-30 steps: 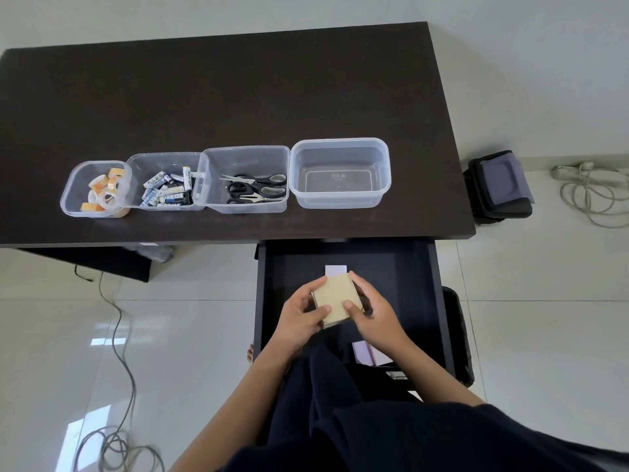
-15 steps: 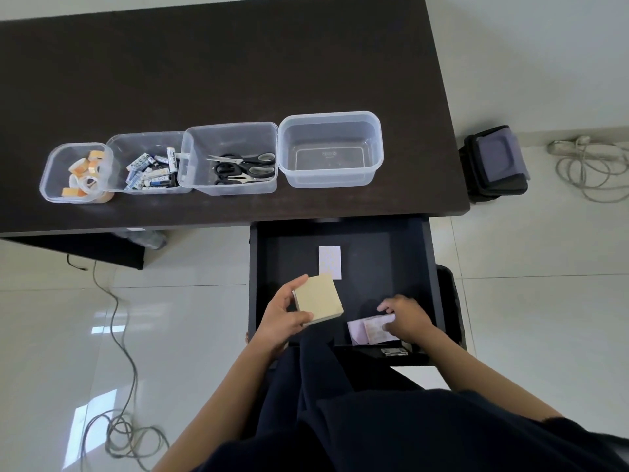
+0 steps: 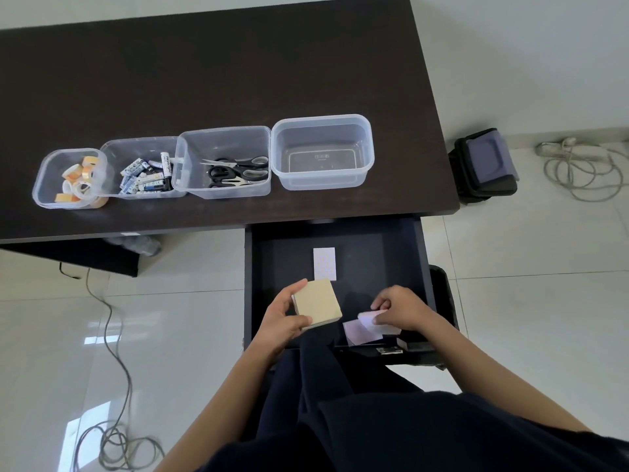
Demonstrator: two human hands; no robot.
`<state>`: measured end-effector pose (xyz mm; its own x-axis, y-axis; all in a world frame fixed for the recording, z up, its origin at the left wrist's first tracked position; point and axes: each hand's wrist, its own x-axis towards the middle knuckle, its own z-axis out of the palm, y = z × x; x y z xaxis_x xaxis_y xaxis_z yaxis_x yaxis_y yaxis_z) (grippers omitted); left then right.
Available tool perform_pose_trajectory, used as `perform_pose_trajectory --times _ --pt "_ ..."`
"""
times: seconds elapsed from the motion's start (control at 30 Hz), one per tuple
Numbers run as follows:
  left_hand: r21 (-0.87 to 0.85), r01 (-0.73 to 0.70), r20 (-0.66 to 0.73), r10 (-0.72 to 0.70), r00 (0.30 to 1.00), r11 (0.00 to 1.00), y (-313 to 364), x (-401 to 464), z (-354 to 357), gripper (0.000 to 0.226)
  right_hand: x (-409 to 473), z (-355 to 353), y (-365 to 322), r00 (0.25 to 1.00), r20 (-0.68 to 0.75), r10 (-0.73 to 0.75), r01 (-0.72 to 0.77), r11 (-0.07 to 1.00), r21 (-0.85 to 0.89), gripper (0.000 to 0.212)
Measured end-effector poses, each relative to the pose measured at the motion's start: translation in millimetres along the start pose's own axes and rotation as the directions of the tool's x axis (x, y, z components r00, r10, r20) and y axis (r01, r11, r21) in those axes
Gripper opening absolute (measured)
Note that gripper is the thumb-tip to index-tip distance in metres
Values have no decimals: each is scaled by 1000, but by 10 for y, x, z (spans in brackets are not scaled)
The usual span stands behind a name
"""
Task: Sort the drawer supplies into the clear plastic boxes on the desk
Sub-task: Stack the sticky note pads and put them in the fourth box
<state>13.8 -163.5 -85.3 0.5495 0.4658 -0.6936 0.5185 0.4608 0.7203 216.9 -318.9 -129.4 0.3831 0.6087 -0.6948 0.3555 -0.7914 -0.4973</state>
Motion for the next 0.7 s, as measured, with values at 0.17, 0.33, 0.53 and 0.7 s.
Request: perform_pose_trajectory --times 0.17,0.33,0.53,0.7 --pt "-15 -9 21 9 1000 1000 34 -4 43 70 -219 -149 -363 934 -348 -82 177 951 252 12" --pt "58 -57 84 52 995 997 70 8 98 72 -353 -64 -742 733 -648 -205 425 882 201 15" --pt "12 -74 127 72 989 997 141 9 177 69 -378 184 -933 822 -466 -326 476 843 251 29" --pt "9 -104 126 102 987 995 182 22 223 70 -362 245 -903 879 -376 -293 405 876 263 38"
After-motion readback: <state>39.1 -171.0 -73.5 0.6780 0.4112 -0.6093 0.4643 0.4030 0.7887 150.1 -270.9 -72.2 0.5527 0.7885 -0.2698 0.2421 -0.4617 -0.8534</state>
